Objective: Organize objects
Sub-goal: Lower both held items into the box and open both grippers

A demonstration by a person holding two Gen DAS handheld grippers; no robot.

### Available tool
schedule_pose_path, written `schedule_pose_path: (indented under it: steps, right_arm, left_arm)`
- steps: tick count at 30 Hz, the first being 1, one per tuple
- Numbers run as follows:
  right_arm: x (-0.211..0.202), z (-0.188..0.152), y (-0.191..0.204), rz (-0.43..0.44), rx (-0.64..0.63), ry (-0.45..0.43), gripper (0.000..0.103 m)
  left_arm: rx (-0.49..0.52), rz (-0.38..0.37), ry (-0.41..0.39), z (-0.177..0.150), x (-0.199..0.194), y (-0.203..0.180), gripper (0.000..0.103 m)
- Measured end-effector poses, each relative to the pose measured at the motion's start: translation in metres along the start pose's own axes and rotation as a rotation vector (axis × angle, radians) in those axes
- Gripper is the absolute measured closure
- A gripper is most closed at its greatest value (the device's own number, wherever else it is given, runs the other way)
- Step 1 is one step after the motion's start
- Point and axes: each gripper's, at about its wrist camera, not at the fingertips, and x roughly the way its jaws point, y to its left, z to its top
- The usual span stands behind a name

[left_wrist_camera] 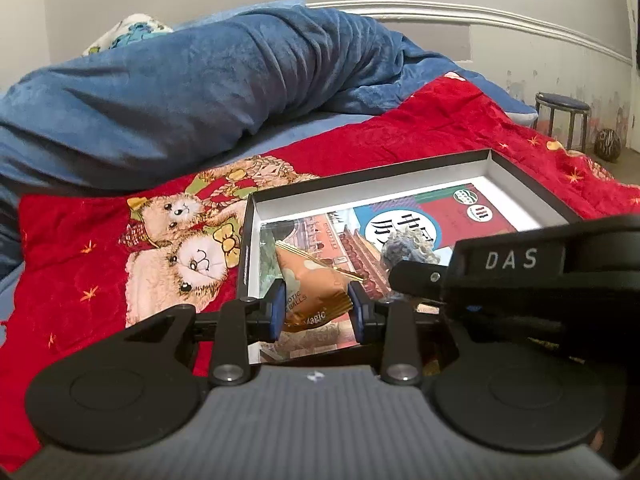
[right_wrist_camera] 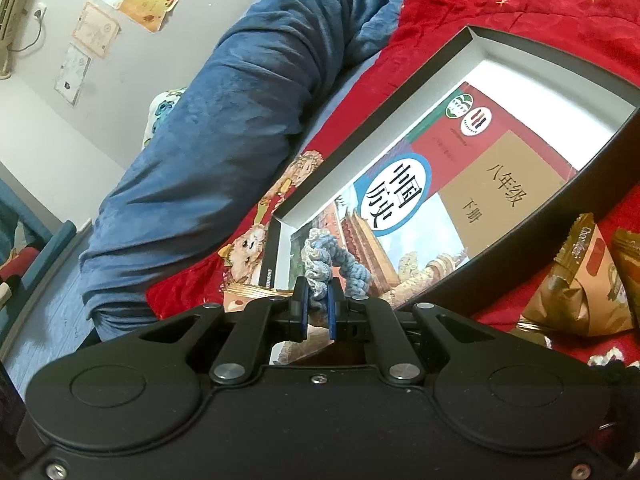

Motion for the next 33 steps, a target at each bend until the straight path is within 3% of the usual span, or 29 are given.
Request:
schedule_pose_path:
  steps: [20,33]
  right_arm:
    - [0.003,0.003,-0.012,0.037,0.108,0.013,0.093]
    - [0.003,0.003,-0.015,0.023,0.112,0.016,0.093]
  left_arm:
    - [0.02,-0.007,-0.01,-0.002,-0.003,-0.002,0.064]
    - [0.029,0.01,0.003,-0.005,0.0,-0.001,0.064]
